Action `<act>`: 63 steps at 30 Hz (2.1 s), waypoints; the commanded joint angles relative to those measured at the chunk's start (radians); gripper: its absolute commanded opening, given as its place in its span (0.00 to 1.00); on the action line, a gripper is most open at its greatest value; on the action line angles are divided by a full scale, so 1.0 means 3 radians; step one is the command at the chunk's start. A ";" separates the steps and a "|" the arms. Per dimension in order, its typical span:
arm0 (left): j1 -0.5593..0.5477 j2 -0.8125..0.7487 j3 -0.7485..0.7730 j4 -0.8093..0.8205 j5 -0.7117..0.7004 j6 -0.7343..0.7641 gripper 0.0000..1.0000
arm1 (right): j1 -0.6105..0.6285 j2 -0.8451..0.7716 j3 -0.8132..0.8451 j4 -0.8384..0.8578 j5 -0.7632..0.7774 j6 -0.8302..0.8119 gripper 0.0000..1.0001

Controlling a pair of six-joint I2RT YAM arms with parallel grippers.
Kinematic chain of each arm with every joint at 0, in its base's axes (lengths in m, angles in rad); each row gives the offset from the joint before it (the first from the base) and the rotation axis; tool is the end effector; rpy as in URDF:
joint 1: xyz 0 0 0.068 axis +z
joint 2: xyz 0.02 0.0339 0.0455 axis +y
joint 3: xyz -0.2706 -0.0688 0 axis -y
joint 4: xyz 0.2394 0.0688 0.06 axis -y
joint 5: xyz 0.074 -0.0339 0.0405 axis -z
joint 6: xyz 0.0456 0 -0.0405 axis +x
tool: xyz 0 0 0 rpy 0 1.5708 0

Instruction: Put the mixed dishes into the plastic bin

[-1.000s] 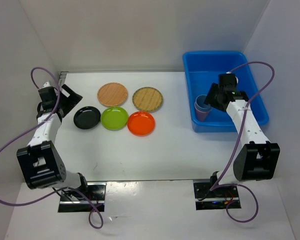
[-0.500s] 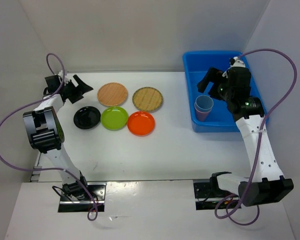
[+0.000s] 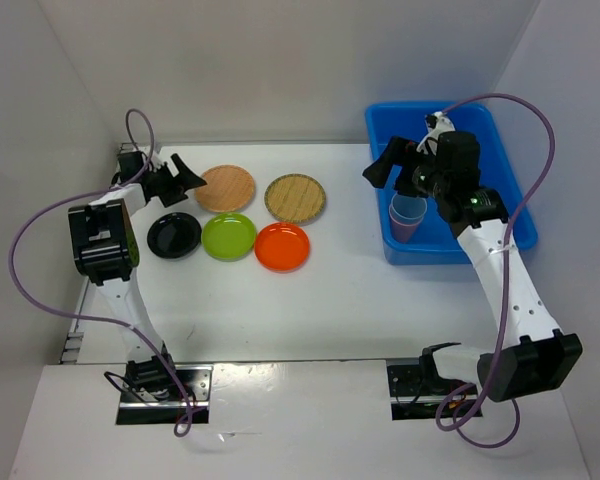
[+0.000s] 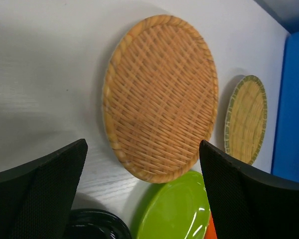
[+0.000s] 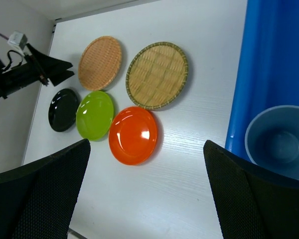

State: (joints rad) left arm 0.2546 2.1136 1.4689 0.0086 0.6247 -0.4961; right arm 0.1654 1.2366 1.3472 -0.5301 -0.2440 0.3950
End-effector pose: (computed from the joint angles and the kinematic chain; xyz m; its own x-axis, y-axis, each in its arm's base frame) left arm 0.4678 0.0942 0.1834 -0.6251 -0.5616 -0.5421 -0.0529 0.7233 -0.6885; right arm 0.2650 0.0554 0.4070 -0.5160 0.2924 -0.8051 -0.1937 0.8757 0.4423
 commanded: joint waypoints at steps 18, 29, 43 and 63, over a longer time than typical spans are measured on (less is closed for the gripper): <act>-0.0153 0.0717 0.0350 0.0207 0.0387 -0.0121 0.68 | 0.0149 0.0357 -0.0093 0.0468 -0.0261 -0.0105 0.99; -0.0153 0.0635 0.0269 0.0441 0.0490 -0.0422 0.00 | 0.0313 0.0464 -0.0063 0.0616 -0.0235 -0.0105 0.99; -0.0036 -0.0704 0.0166 0.0421 0.0832 -0.0708 0.00 | 0.0681 0.0848 0.0096 0.0989 -0.0593 0.0063 0.99; -0.1022 -0.1517 0.0186 -0.0463 0.1962 -0.0156 0.00 | 0.0809 0.0904 -0.0032 0.1690 -0.1099 0.0130 0.99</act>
State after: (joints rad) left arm -0.0196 1.7092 1.4990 -0.1318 1.1194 -0.5770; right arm 0.3939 1.5227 1.3293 -0.0658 -0.5865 0.4652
